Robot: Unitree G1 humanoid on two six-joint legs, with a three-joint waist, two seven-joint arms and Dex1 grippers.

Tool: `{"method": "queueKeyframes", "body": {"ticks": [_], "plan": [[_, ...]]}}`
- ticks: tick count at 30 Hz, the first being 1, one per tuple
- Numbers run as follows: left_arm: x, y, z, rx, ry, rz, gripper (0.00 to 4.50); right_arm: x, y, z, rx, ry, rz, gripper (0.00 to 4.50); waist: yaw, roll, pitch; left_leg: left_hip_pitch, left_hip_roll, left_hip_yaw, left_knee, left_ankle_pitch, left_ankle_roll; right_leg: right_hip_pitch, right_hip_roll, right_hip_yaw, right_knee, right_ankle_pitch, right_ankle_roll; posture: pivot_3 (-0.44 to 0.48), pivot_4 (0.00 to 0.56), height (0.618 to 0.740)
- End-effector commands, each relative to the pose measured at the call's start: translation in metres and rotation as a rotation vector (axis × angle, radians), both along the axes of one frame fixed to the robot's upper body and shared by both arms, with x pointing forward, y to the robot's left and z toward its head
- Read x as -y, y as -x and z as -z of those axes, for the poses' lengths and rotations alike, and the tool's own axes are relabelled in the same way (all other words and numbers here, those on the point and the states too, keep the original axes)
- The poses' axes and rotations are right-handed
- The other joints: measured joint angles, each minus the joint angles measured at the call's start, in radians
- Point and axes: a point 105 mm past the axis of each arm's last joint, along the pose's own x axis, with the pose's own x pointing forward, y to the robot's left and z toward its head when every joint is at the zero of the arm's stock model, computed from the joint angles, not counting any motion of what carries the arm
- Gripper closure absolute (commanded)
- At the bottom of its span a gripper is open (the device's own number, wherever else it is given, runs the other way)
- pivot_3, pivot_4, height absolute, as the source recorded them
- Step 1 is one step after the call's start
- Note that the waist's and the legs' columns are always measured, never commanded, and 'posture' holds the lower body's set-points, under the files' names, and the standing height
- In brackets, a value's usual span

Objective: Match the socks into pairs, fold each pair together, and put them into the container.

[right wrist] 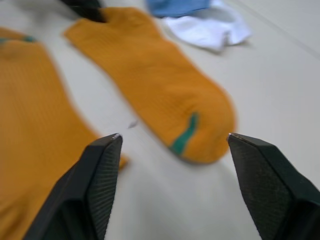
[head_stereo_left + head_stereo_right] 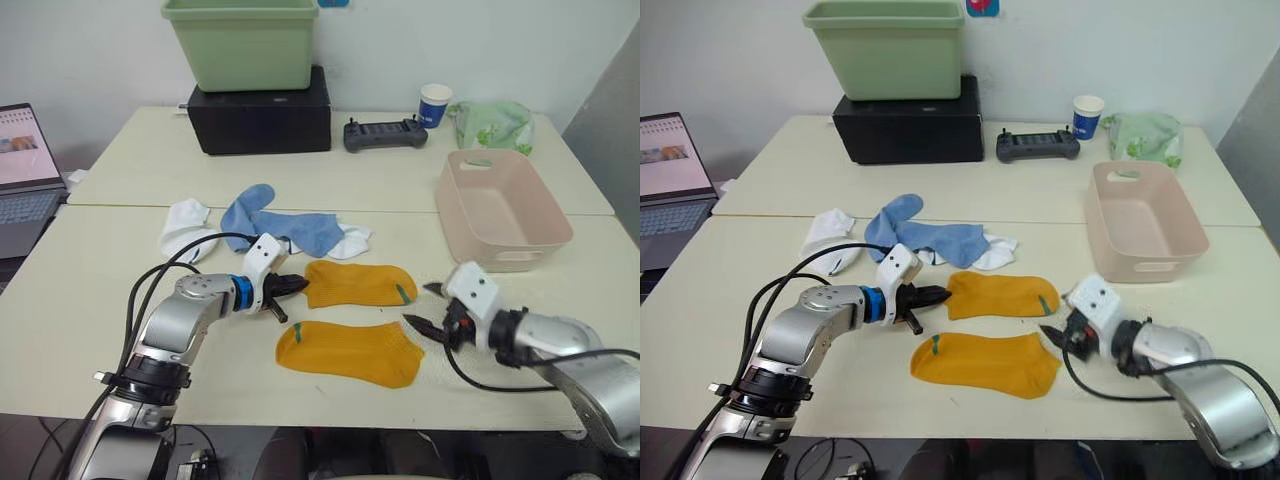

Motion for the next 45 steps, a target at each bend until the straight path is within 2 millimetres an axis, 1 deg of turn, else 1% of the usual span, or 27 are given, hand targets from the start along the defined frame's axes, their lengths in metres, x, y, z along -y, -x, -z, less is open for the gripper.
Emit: {"method": "queueKeyframes", "body": {"ticks": [1,3,6,7,9,10,14,16,17,22,26,29,31,33,34,36,37,40,43,45], "plan": [[-0.001,0.002,0.003,-0.009,-0.012,-0.001,4.5,0.004,-0.022,0.001,0.047,-0.007,0.091,1.06,0.0,0.0,0.0,0.0,0.0,0.0,0.0,0.0,0.0,0.0,0.0,0.0,0.0,0.0,0.0,0.0,0.15,0.725],[-0.003,0.002,0.003,-0.008,-0.015,-0.005,4.5,0.007,-0.031,0.007,0.033,-0.001,0.122,1.06,0.0,0.0,0.0,0.0,0.0,0.0,0.0,0.001,-0.002,-0.001,0.0,0.0,0.0,0.0,0.0,0.0,0.15,0.725],[-0.005,0.003,0.003,-0.008,-0.017,-0.012,4.5,0.008,-0.035,0.015,-0.003,-0.008,0.123,1.06,0.0,0.0,0.0,0.0,0.0,0.0,0.0,0.001,-0.002,-0.001,0.0,0.0,0.0,0.0,0.0,0.0,0.15,0.725],[-0.005,0.003,0.003,-0.009,-0.018,-0.013,4.5,0.007,-0.037,0.016,-0.006,-0.008,0.124,1.23,0.0,0.0,0.0,0.0,0.0,0.0,0.0,0.001,-0.002,-0.001,0.0,0.0,0.0,0.0,0.0,0.0,0.15,0.725],[-0.006,0.003,0.004,-0.009,-0.018,-0.015,4.5,0.004,-0.038,0.017,-0.008,-0.016,0.11,1.69,-0.001,0.0,0.0,0.0,0.0,0.0,0.0,0.001,-0.002,-0.001,0.0,0.0,0.0,0.0,0.0,0.0,0.15,0.725],[-0.006,0.003,0.004,-0.009,-0.018,-0.016,4.5,0.0,-0.039,0.016,-0.009,-0.03,0.1,2.01,-0.001,0.0,0.0,0.0,0.0,0.0,0.0,0.001,-0.002,-0.001,0.0,0.0,0.0,0.0,0.0,0.0,0.15,0.725],[-0.006,0.004,0.004,-0.009,-0.018,-0.017,4.5,-0.013,-0.037,0.012,-0.031,-0.09,0.059,3.47,-0.002,0.0,0.0,0.0,0.0,0.0,0.0,0.001,-0.002,-0.001,0.0,0.0,0.001,0.0,0.0,0.0,0.15,0.725],[-0.007,0.004,0.004,-0.01,-0.02,-0.018,4.5,-0.015,-0.035,0.013,-0.042,-0.093,0.049,4.2,-0.001,0.0,0.0,0.0,0.0,0.0,0.0,0.001,-0.001,-0.001,0.0,0.0,0.001,0.0,0.0,0.0,0.15,0.725],[-0.007,0.004,0.004,-0.01,-0.02,-0.018,4.5,-0.014,-0.035,0.014,-0.044,-0.089,0.05,4.45,-0.001,0.0,0.0,0.0,0.0,0.0,0.0,0.001,-0.002,-0.001,0.0,0.0,0.001,0.0,0.0,0.0,0.15,0.725],[-0.009,0.003,0.003,-0.007,-0.021,-0.022,4.5,-0.011,-0.033,0.016,-0.054,-0.084,0.06,4.45,-0.001,0.0,0.0,0.0,0.0,0.0,0.0,0.001,-0.001,-0.001,0.0,0.0,0.001,0.0,0.0,0.0,0.15,0.725],[-0.011,0.0,-0.002,0.014,-0.021,-0.023,4.5,-0.014,-0.027,0.009,-0.037,-0.102,0.045,4.45,-0.001,0.0,0.0,0.0,0.0,0.0,0.0,0.0,0.0,-0.001,0.0,0.0,0.001,0.0,0.0,0.0,0.15,0.725],[-0.009,-0.007,-0.021,0.097,-0.025,0.02,4.5,-0.02,-0.016,-0.002,-0.028,-0.138,0.007,4.45,-0.002,0.0,0.0,0.0,0.001,0.0,0.0,0.0,0.0,-0.002,0.0,0.0,0.001,0.0,0.0,0.0,0.15,0.725],[-0.003,-0.015,-0.041,0.157,-0.022,0.063,4.5,-0.023,-0.007,-0.01,-0.024,-0.153,-0.008,4.45,0.0,0.0,0.001,-0.001,0.001,0.0,0.0,0.0,0.0,-0.002,0.0,0.0,0.002,0.0,0.0,0.0,0.15,0.725],[0.004,-0.022,-0.055,0.194,-0.013,0.095,4.5,-0.025,-0.002,-0.015,-0.022,-0.166,-0.016,4.45,0.003,0.0,0.001,-0.002,0.0,-0.001,0.0,0.0,0.0,-0.002,0.0,-0.001,0.002,0.0,0.0,0.0,0.15,0.725],[0.01,-0.027,-0.065,0.219,-0.008,0.127,4.5,-0.028,0.002,-0.018,-0.021,-0.174,-0.023,4.45,0.004,0.0,0.001,-0.002,0.0,-0.001,0.0,0.0,0.0,-0.002,0.0,-0.001,0.001,0.0,0.0,0.0,0.15,0.725],[0.019,-0.034,-0.077,0.25,-0.005,0.174,4.5,-0.033,0.007,-0.022,-0.021,-0.186,-0.034,4.45,0.004,0.0,0.001,-0.003,0.0,0.0,0.001,0.0,0.0,-0.002,0.0,-0.001,0.0,0.0,0.0,0.0,0.15,0.725],[0.028,-0.038,-0.082,0.271,-0.009,0.218,4.5,-0.037,0.009,-0.024,-0.02,-0.195,-0.044,4.45,0.003,0.0,0.001,-0.003,0.0,0.0,0.001,0.001,-0.002,-0.002,0.0,-0.001,0.0,0.0,0.0,0.0,0.15,0.725],[0.057,-0.053,-0.086,0.323,-0.047,0.341,4.5,-0.051,0.011,-0.025,-0.026,-0.223,-0.059,4.45,0.004,0.0,0.001,-0.004,0.0,0.0,0.0,0.002,-0.003,-0.003,0.0,-0.002,0.0,0.0,0.0,0.0,0.15,0.725],[0.087,-0.068,-0.091,0.371,-0.05,0.401,4.5,-0.059,0.006,-0.022,-0.024,-0.219,-0.036,4.45,0.003,-0.001,0.001,-0.005,-0.001,0.0,0.001,0.002,-0.004,-0.004,0.0,-0.002,0.0,0.0,0.0,0.0,0.15,0.725],[0.108,-0.071,-0.091,0.401,-0.064,0.454,4.5,-0.062,0.002,-0.02,-0.01,-0.208,-0.017,4.45,0.002,-0.001,0.002,-0.007,-0.001,0.0,0.001,0.002,-0.004,-0.005,0.0,-0.002,0.0,0.0,0.0,0.0,0.15,0.725]]}}
